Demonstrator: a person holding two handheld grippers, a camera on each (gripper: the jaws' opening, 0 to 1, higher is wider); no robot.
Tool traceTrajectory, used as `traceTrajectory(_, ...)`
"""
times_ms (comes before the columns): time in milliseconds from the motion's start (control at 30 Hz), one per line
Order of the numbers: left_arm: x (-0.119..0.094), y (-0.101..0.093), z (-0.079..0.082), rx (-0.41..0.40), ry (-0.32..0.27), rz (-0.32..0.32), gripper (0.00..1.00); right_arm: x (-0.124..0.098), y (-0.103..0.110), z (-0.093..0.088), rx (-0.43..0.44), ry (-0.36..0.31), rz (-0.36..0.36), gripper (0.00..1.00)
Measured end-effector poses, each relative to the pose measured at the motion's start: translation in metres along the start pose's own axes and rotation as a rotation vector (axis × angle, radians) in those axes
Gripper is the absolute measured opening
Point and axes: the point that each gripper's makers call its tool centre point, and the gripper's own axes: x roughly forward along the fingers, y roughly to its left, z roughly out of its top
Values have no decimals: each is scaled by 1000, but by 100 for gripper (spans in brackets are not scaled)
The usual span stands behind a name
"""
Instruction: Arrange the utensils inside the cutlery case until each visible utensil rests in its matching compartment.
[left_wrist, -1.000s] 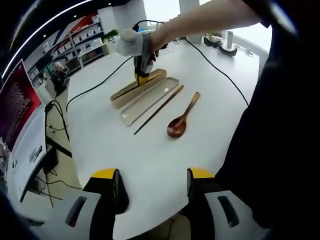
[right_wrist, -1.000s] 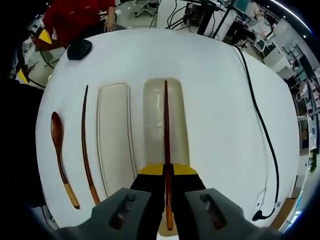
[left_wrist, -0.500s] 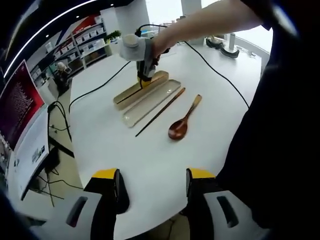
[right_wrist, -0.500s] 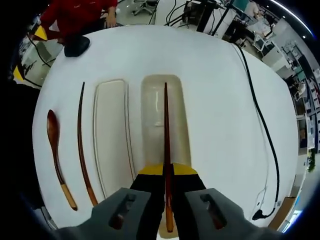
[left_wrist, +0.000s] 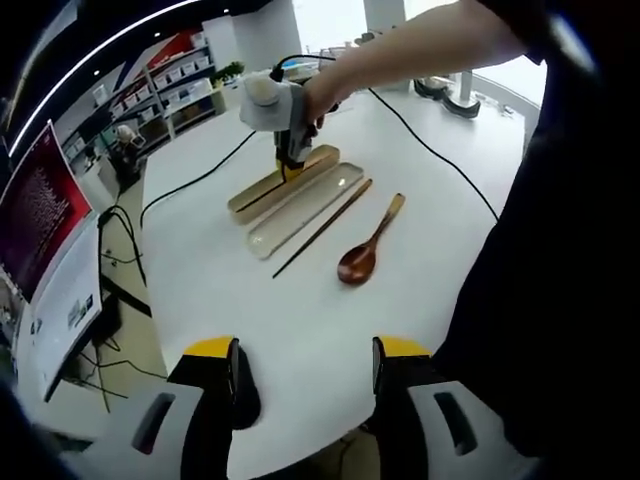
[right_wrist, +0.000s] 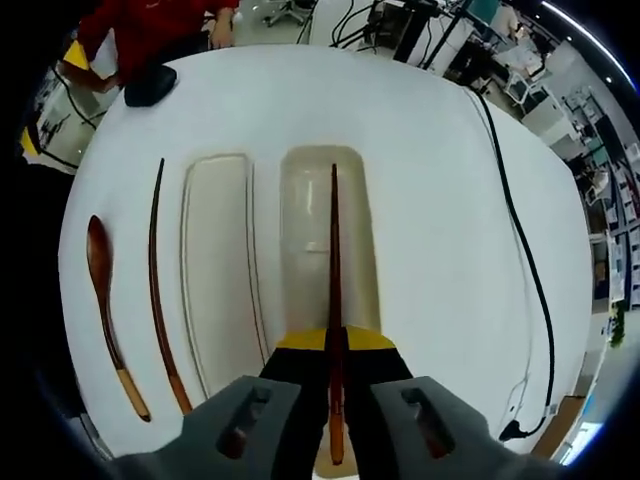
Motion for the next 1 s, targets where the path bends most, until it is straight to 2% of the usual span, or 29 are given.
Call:
traceTrajectory(133, 1, -3, 1, 16, 10, -7, 55, -5, 5, 1, -6, -34, 28, 0)
traceTrajectory(233, 1, -2, 4, 1, -9, -7, 56, -9, -3, -1, -52, -30, -22, 10)
traceTrajectory(300, 2, -1, 5, 1, -9, -5, 56, -13, -4, -3, -36, -29, -9, 8)
traceTrajectory(467, 0, -4, 5, 2, -18, -15, 56, -32, -11, 5, 14, -115, -38, 13)
traceTrajectory(600, 2, -5, -5, 18, 19, -11, 56, -46, -6, 8, 22, -164, -53, 16)
traceTrajectory(733, 1, -6, 0, 14, 2, -14, 56, -57, 1, 9, 5, -201, -58, 25)
traceTrajectory(1000, -4, 2, 1, 19, -17, 13, 55, -73, 8, 10, -26, -229, -77, 32)
